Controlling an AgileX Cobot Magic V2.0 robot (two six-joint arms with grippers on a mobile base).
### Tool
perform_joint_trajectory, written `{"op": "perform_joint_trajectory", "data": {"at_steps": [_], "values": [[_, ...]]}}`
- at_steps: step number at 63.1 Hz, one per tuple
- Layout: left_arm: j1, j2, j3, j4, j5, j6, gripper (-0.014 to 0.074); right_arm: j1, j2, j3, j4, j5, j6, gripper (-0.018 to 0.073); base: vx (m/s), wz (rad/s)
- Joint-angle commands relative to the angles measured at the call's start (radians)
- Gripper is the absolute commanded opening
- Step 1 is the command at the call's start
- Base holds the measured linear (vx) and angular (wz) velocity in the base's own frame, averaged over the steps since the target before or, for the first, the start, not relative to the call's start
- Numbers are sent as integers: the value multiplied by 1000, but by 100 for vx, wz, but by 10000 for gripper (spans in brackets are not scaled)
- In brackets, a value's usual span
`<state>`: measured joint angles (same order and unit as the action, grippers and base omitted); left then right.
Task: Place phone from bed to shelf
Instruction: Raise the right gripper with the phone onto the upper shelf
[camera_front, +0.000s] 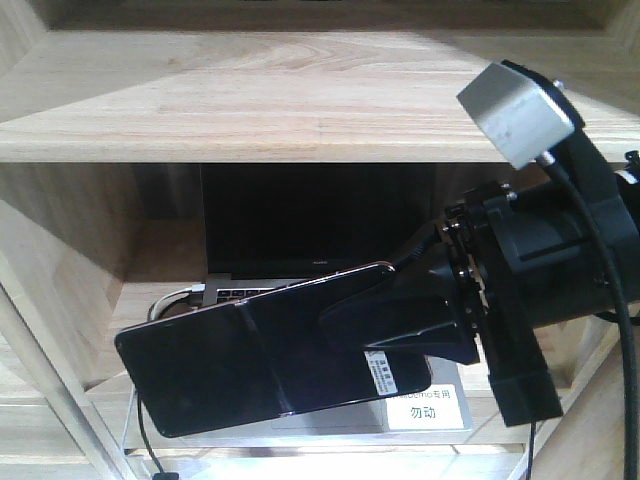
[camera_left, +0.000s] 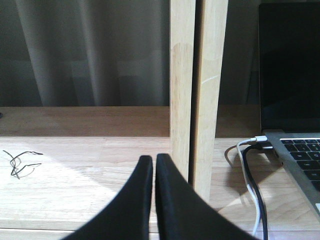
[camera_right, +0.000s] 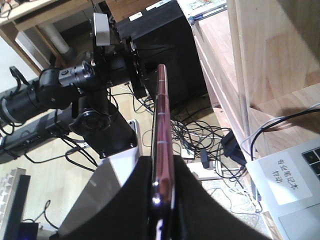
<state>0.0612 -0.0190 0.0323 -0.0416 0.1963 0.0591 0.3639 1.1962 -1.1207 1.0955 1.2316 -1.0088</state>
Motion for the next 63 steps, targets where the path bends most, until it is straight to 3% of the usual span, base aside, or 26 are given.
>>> {"op": "perform_joint_trajectory", "data": {"at_steps": [1, 19, 35, 63], "values": [[0, -8, 7, -9, -70, 0, 1, -1, -25, -40, 98, 54, 6, -2, 0, 0], [0, -8, 7, -9, -70, 0, 1, -1, -25, -221, 99, 34, 58, -2, 0, 0], [0, -8, 7, -9, -70, 0, 1, -1, 1, -426, 94, -120, 68, -2, 0, 0], [0, -8, 7, -9, -70, 0, 1, -1, 345, -821, 176, -169, 63, -2, 0, 0]]}}
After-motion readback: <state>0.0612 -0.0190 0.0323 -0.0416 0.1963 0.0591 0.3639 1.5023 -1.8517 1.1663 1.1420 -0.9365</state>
